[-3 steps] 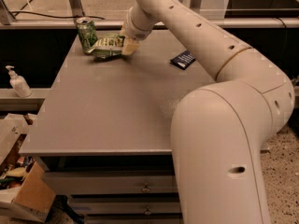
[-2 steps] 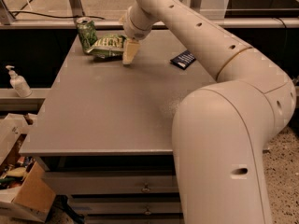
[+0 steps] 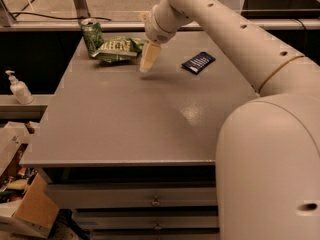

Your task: Move green jalapeno chip bag near green can

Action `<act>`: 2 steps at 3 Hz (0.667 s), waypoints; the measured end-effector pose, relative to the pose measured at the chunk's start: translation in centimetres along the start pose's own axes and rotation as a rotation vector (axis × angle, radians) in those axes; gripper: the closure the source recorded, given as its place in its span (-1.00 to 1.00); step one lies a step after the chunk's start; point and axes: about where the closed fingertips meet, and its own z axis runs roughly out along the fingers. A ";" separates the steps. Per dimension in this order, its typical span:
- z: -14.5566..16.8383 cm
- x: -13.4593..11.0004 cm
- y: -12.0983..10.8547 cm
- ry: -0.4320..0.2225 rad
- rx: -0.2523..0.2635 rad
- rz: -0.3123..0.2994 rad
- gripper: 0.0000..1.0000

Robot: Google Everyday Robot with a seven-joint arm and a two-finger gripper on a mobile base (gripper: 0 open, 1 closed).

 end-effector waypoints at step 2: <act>-7.0 -0.1 3.3 -0.176 0.041 0.238 -1.00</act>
Offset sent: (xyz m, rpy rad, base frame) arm -0.0994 -0.0616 0.0538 0.4034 0.1454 -0.1459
